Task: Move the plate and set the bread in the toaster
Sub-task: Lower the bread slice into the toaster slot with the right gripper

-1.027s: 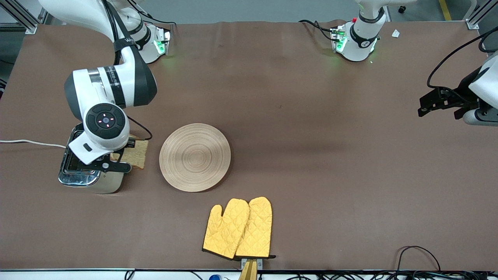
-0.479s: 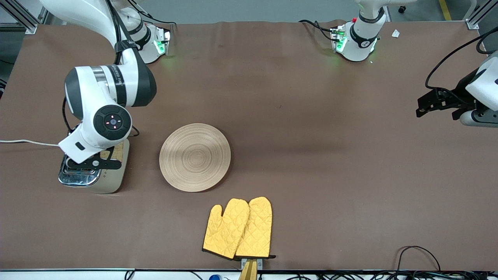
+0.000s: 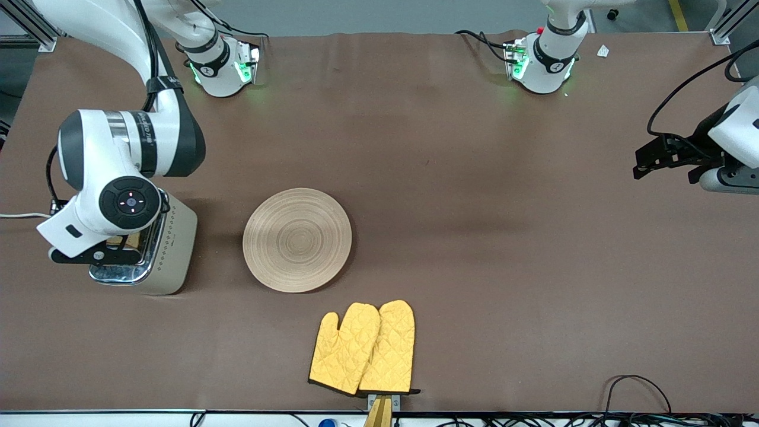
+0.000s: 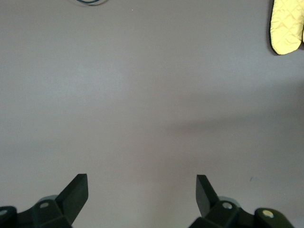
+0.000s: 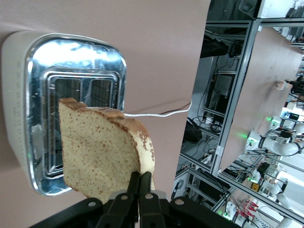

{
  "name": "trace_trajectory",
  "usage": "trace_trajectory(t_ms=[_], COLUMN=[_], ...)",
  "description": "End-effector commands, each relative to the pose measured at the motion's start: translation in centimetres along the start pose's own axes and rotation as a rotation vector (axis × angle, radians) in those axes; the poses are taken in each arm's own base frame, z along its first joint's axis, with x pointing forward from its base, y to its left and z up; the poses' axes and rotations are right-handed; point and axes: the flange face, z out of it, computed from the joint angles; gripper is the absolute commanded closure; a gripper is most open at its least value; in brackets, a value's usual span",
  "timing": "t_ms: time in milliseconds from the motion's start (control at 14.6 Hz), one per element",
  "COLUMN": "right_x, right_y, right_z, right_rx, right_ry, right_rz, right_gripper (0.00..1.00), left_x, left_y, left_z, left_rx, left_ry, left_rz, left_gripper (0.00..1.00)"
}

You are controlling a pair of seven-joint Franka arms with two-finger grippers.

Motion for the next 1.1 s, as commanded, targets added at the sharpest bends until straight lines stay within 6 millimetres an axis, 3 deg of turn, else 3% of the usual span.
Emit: trace_trajectory(t_ms=[0, 205, 411, 1027], right_x=[0.2, 0.3, 0.2, 1.3], right_y=[1.0, 1.3, -0.5, -3.7], right_z=[0.8, 1.6, 2.8, 3.5], right_rx=[-0.04, -0.038, -0.046, -0.043], right_ry=[-0.01, -0.02, -0.044, -0.032], right_rz=[0.004, 0.014, -0.011, 0.024], right_gripper=[1.0, 1.0, 1.0, 0.99], left_x=[-0.1, -0.1, -0.1, -0.1], left_y=[0.1, 0.3, 0.3, 0.2], left_z=[-0.6, -0.6, -0.6, -0.6], left_rx=[0.002, 0.002, 0.003, 0.003], left_ry=[0.015, 0.015, 0.015, 0.015], left_rz=[-0.008, -0.005, -0.005, -0.007], left_gripper=[0.0, 0.0, 0.0, 0.0])
